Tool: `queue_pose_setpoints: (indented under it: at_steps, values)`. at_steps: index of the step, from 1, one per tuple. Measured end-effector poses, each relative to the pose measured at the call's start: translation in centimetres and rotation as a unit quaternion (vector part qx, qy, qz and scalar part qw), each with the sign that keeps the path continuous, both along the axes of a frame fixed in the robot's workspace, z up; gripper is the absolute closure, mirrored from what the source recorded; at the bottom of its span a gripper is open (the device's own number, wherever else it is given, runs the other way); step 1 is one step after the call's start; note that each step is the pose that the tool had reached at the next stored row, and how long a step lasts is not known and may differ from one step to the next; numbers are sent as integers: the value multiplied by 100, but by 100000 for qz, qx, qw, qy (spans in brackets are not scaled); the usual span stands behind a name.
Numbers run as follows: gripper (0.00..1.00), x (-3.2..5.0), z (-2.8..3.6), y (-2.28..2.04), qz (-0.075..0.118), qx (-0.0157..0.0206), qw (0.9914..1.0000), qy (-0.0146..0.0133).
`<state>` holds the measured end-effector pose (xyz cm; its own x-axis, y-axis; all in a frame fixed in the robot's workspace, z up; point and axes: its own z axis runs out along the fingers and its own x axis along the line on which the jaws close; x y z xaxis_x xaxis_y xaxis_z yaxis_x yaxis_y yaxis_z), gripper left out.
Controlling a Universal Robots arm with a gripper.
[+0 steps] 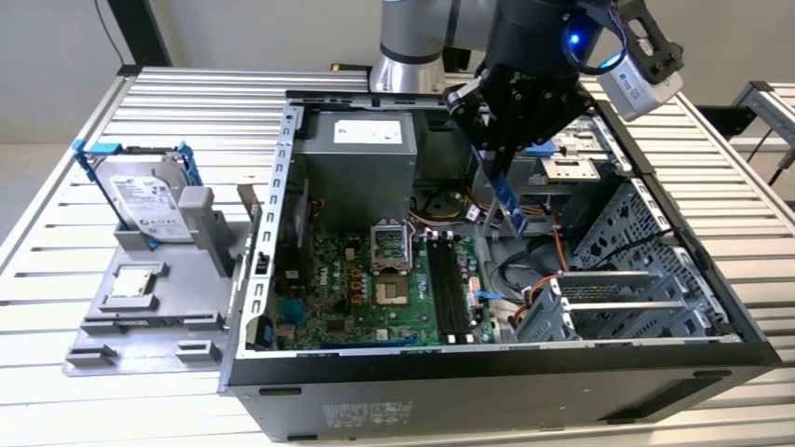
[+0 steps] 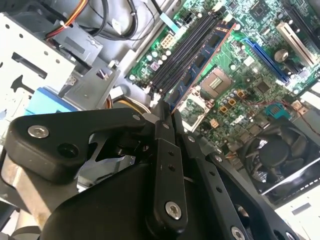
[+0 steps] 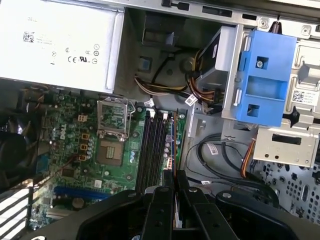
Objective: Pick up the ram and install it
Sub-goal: 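Insert the ram into the slot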
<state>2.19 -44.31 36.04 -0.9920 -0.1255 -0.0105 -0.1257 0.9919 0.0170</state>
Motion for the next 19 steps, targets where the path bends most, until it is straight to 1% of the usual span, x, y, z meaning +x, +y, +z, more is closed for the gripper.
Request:
queue_pose_setpoints:
  at_steps: [14, 15, 16, 19]
  values:
    - [100, 0, -10, -1, -2, -12, 100000, 1]
    - [100, 1, -13, 1, -3, -69, 100000, -5]
    - [100, 1, -21, 3, -3, -135, 100000, 1]
    - [100, 0, -71, 3, -1, -151, 100000, 1]
